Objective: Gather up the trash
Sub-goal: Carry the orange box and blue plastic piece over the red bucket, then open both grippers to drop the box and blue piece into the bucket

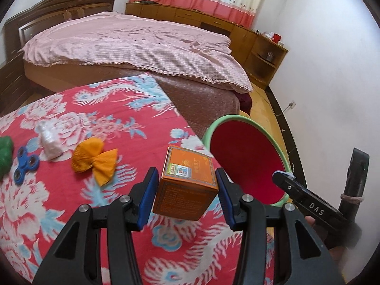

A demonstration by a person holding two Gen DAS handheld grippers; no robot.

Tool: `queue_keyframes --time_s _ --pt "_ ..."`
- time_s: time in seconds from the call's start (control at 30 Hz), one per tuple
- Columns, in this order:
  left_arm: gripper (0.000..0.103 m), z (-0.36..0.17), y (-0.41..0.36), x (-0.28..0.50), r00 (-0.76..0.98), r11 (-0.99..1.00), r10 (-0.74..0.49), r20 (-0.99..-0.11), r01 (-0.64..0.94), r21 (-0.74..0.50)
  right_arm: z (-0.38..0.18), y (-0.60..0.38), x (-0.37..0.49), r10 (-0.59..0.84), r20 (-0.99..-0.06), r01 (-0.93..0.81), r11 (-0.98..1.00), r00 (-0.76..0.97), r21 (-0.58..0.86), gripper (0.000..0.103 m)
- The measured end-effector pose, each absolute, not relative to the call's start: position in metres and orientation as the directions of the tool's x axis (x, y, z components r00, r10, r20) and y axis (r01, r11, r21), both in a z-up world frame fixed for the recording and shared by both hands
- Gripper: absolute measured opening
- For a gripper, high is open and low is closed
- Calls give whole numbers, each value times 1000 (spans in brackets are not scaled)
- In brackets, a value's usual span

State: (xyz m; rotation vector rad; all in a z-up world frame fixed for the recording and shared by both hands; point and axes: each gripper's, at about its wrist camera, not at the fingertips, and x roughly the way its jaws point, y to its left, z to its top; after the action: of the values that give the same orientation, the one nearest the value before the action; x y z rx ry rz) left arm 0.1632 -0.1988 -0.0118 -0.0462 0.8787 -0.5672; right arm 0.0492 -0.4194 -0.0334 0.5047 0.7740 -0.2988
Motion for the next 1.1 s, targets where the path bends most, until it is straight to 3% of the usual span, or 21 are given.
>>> queue_keyframes --time_s 1.1 --pt "49 -32 -299 165 389 752 -552 -738 615 -238 -33 -463 25 -131 -691 507 776 710 374 79"
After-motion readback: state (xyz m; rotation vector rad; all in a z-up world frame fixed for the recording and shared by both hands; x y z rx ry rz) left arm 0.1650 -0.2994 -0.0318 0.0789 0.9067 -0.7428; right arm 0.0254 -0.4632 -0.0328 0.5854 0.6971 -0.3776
